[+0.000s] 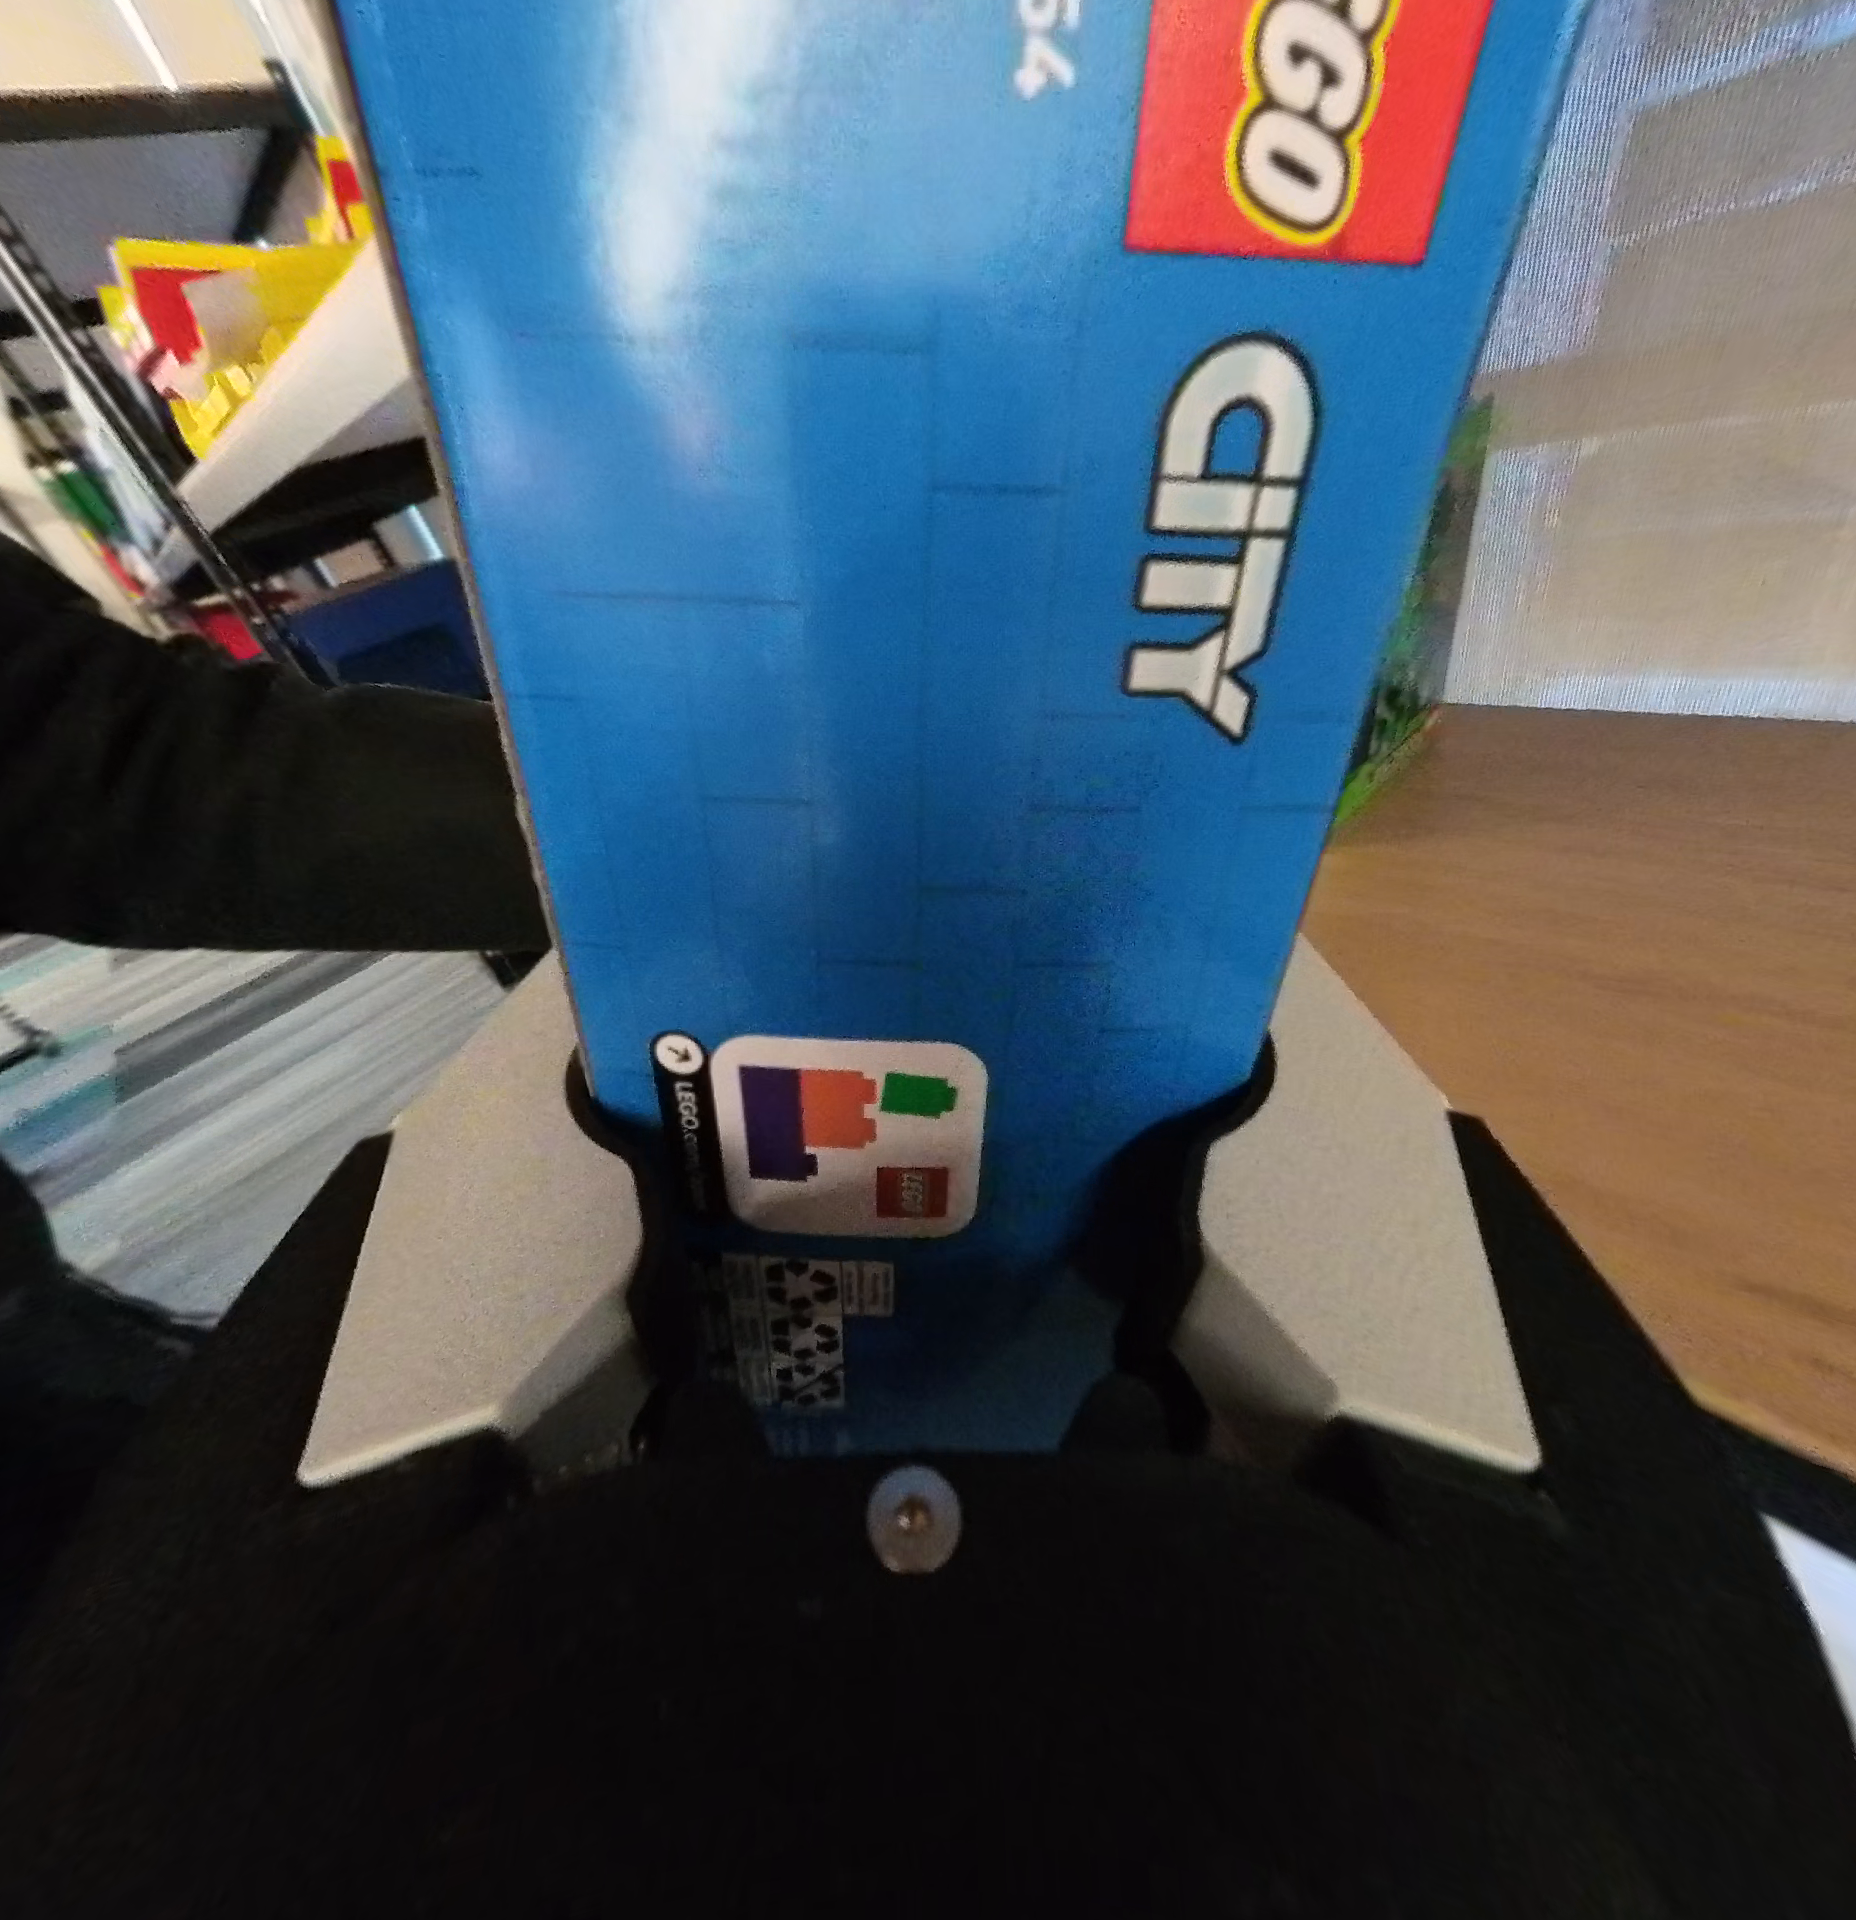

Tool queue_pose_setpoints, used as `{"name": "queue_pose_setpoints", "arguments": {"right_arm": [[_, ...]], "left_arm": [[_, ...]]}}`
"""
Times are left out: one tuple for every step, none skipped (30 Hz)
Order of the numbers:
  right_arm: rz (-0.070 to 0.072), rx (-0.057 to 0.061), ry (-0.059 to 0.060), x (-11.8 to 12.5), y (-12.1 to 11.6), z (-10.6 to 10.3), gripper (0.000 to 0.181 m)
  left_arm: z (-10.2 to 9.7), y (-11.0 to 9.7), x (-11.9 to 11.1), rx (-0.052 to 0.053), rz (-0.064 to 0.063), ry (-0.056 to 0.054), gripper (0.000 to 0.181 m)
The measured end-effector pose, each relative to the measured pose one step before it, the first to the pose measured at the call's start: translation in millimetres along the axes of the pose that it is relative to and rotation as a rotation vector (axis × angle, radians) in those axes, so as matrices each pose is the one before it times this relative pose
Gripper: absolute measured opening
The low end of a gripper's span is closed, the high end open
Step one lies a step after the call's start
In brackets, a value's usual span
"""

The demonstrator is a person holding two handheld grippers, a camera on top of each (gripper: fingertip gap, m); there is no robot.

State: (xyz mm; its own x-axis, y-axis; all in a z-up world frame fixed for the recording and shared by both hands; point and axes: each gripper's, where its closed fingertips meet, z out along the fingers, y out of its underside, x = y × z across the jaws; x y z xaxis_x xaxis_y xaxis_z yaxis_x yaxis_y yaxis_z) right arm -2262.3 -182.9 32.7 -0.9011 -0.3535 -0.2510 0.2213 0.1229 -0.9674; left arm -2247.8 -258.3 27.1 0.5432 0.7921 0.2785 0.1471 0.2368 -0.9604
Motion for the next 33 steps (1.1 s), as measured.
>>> {"name": "queue_pose_setpoints", "arguments": {"right_arm": [[-0.0056, 0.0010, -0.0187, 24.26, 2.91, 6.43, 0.111], [-0.0156, -0.0038, -0.0163, 22.36, 3.69, 5.84, 0.117], [-0.0202, -0.0147, -0.0142, 20.17, 4.46, 5.34, 0.117], [-0.0227, -0.0123, -0.0155, 17.93, 3.11, 5.09, 0.112], [-0.0221, -0.0111, -0.0190, 16.17, 2.54, 4.62, 0.118], [-0.0213, -0.0057, -0.0191, 15.29, 1.47, 4.25, 0.118], [-0.0220, -0.0036, -0.0181, 14.98, 1.36, 4.58, 0.117], [-0.0198, -0.0066, -0.0213, 15.24, 2.79, 4.54, 0.111], [-0.0208, -0.0183, -0.0261, 14.98, 5.76, 4.03, 0.111], [-0.0189, -0.0226, -0.0294, 13.73, 8.40, 3.52, 0.112], [-0.0063, -0.0123, -0.0249, 12.00, 8.85, 3.10, 0.111], [0.0065, -0.0126, -0.0191, 9.92, 9.24, 3.05, 0.111], [0.0092, -0.0218, -0.0127, 8.21, 9.66, 2.34, 0.111], [0.0032, -0.0170, -0.0051, 7.22, 7.93, 1.42, 0.111], [-0.0095, -0.0191, -0.0020, 5.57, 7.85, 1.14, 0.111], [-0.0042, 0.0033, -0.0035, 3.29, 4.71, -0.81, 0.112], [0.0261, 0.0250, 0.0084, 3.83, 1.99, -0.55, 0.111], [0.0302, 0.0183, 0.0136, 4.56, 3.89, -0.56, 0.112], [0.0110, -0.0003, 0.0159, 4.65, 7.60, -0.47, 0.111], [-0.0086, -0.0016, 0.0206, 3.65, 8.13, -0.12, 0.113], [-0.0133, 0.0606, 0.0328, 2.47, -5.99, 0.32, 0.111], [-0.0147, 0.0066, 0.0349, 2.13, -0.30, 2.56, 0.111], [-0.0286, -0.0014, 0.0336, 1.89, 0.36, 3.86, 0.111], [-0.0309, 0.0091, 0.0392, 1.61, -0.15, 4.87, 0.111], [-0.0282, 0.0060, 0.0474, 2.13, 0.02, 6.13, 0.111], [0.0049, 0.0041, 0.0522, 3.56, -0.95, 7.11, 0.111], [0.0102, 0.0128, 0.0631, 4.12, -1.51, 7.69, 0.111], [-0.0063, 0.0126, 0.0756, 3.84, -1.07, 8.51, 0.111], [-0.0069, 0.0065, 0.0838, 3.65, -0.66, 9.51, 0.111], [0.0048, -0.0002, 0.0858, 2.90, -0.41, 10.32, 0.112], [0.0017, -0.0031, 0.0787, 1.22, -0.07, 11.70, 0.112], [0.0026, 0.0043, 0.0609, -0.89, -0.66, 12.96, 0.112], [0.0001, 0.0050, 0.0408, -2.64, -0.63, 14.13, 0.112]], "left_arm": [[6.86, 2.19, -23.23, 0.0099, -0.0022, -0.0251, 0.122], [6.37, 3.19, -21.24, -0.0058, 0.0030, -0.0202, 0.122], [6.05, 2.68, -19.17, -0.0091, 0.0050, -0.0202, 0.123], [5.09, 2.21, -17.06, -0.0141, 0.0070, -0.0194, 0.124], [4.21, 1.89, -15.12, -0.0148, 0.0077, -0.0183, 0.124], [4.00, 1.87, -14.04, -0.0074, 0.0051, -0.0156, 0.124], [3.98, 3.38, -14.46, -0.0127, -0.0040, -0.0161, 0.124], [4.13, 4.55, -14.54, -0.0169, -0.0093, -0.0196, 0.124], [4.22, 5.20, -13.67, -0.0192, -0.0080, -0.0273, 0.125], [4.19, 5.85, -12.37, -0.0206, -0.0027, -0.0380, 0.126], [4.43, 5.78, -11.32, -0.0147, -0.0053, -0.0376, 0.127], [4.32, 6.15, -9.87, -0.0142, -0.0155, -0.0320, 0.129], [4.15, 6.46, -8.59, -0.0084, -0.0136, -0.0291, 0.130], [3.30, 7.71, -7.70, -0.0120, -0.0051, -0.0281, 0.130], [2.96, 8.40, -6.02, -0.0149, -0.0083, -0.0277, 0.132], [0.30, 1.23, -2.13, 0.0259, -0.0169, -0.0164, 0.132], [-4.00, -2.35, -3.03, 0.0440, -0.0105, -0.0348, 0.126], [-8.28, -3.04, -5.11, 0.0550, -0.0157, -0.0502, 0.116], [-13.74, -3.15, -9.30, 0.0635, -0.0191, -0.0736, 0.108], [-19.14, -4.14, -8.41, 0.0708, -0.0299, -0.0641, 0.105], [-23.66, -4.95, -2.64, 0.0787, -0.0403, -0.0293, 0.100], [-27.62, -6.13, 6.25, 0.0855, -0.0517, 0.0164, 0.090], [-30.02, -7.59, 13.40, 0.0901, -0.0704, 0.0347, 0.082], [-31.34, -6.22, 13.17, 0.0780, -0.0562, -0.0089, 0.078], [-32.20, -1.39, 15.37, 0.0503, -0.0001, -0.0243, 0.075], [-33.23, 2.34, 16.84, 0.0192, 0.0298, -0.0347, 0.072], [-33.71, 2.79, 17.94, 0.0108, 0.0221, -0.0376, 0.070], [-34.12, 1.68, 19.69, 0.0113, 0.0004, -0.0304, 0.070], [-34.81, 1.06, 19.14, 0.0096, -0.0015, -0.0358, 0.070], [-35.78, -1.26, 14.30, 0.0154, 0.0059, -0.0616, 0.071], [-36.77, -4.72, 10.10, 0.0245, 0.0053, -0.0716, 0.072], [-36.86, -6.12, 6.16, 0.0155, 0.0108, -0.0710, 0.072], [-36.07, -5.06, 1.87, -0.0010, 0.0175, -0.0727, 0.072]]}}
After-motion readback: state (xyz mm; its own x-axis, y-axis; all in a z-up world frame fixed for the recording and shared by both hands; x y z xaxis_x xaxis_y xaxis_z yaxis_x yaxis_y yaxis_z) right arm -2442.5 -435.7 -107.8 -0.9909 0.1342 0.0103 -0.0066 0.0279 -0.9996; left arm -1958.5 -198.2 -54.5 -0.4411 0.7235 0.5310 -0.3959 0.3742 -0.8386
